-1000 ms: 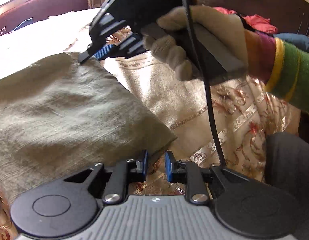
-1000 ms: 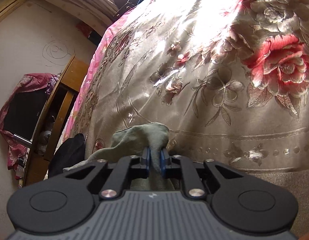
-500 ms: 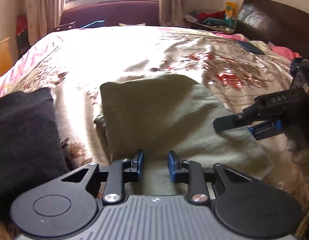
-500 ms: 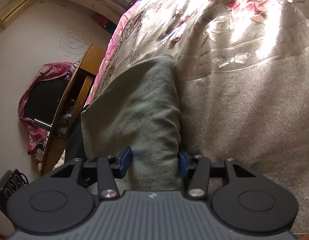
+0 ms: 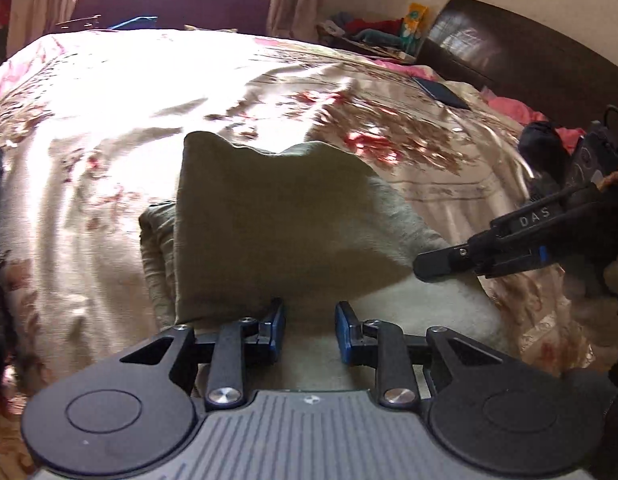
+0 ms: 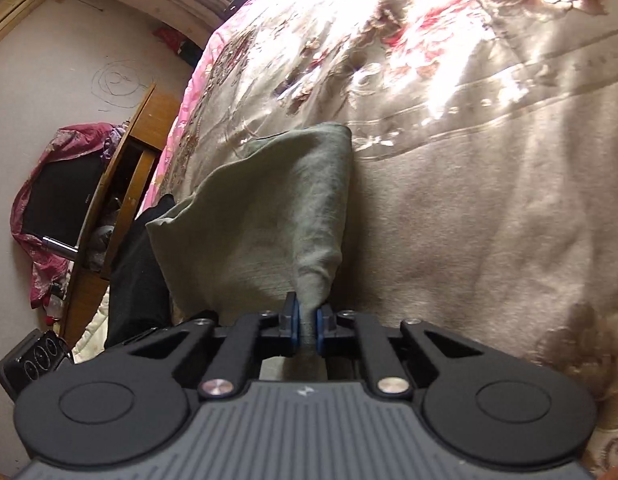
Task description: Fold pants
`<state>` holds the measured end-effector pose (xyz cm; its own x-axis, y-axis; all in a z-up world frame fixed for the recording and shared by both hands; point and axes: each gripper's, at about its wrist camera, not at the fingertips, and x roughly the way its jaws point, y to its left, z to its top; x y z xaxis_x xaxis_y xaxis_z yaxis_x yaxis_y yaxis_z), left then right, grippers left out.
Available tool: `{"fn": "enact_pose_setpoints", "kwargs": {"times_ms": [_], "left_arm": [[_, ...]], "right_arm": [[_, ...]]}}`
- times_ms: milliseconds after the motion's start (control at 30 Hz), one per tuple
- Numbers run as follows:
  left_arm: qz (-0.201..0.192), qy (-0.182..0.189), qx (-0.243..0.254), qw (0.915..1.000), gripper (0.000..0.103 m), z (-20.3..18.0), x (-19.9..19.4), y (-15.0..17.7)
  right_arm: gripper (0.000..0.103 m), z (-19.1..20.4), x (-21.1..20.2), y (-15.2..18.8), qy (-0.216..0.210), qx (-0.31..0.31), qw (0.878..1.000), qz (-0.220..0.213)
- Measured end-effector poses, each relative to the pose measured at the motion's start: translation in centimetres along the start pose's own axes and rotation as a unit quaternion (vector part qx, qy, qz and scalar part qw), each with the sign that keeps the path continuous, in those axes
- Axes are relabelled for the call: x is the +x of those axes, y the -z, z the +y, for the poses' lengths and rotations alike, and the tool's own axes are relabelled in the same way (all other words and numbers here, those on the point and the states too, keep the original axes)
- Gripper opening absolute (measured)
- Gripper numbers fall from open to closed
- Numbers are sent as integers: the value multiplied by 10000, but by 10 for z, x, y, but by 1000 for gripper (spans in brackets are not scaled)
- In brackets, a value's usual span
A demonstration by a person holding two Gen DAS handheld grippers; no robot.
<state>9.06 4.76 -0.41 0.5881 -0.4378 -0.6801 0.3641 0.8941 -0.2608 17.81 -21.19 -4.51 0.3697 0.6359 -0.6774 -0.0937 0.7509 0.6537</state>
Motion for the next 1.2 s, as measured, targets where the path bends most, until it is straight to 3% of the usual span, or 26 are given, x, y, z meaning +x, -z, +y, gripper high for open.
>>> {"fn": "enact_pose_setpoints", "kwargs": {"times_ms": [133,233,367,433,500,667,800,967,1100,1200], "left_arm": [[-8,229,151,9996,39,-14,2,-1],[-185,124,53,9997,39,-7,-10,-6],[-389,-159,-152,9990,39,4,-14,-14],[-425,-146,-349,9984,39,9,-10,-13],[-408,-169,-550,9975,39,11,-7,-9],[-358,-182,-759,9963,39,7,-7,7],[-352,-307,-783,9958,39,6,-12,8],[-191,-527,-479,9973,40,-2,-11,7],[-237,-519,-508,9971,40,-3,-16,5],[-342,-524,-500,9968,40,-5,-23,4]], "right_arm": [[8,-3,-23,3,323,-33,9995,4],[15,14,-35,1,880,-557,9944,-159],[18,56,-38,-4,1653,-1750,9689,-566],[21,75,-30,-11,1790,-2113,9585,-672],[34,87,-21,-19,1978,-2292,9501,-754],[35,117,14,-26,1519,-2766,9468,-635],[35,138,77,-23,1097,-3143,9428,-191],[33,133,139,-28,1132,-3143,9425,-109],[33,132,130,-38,921,-2836,9543,-191],[33,131,86,-38,669,-2701,9590,-529]]}}
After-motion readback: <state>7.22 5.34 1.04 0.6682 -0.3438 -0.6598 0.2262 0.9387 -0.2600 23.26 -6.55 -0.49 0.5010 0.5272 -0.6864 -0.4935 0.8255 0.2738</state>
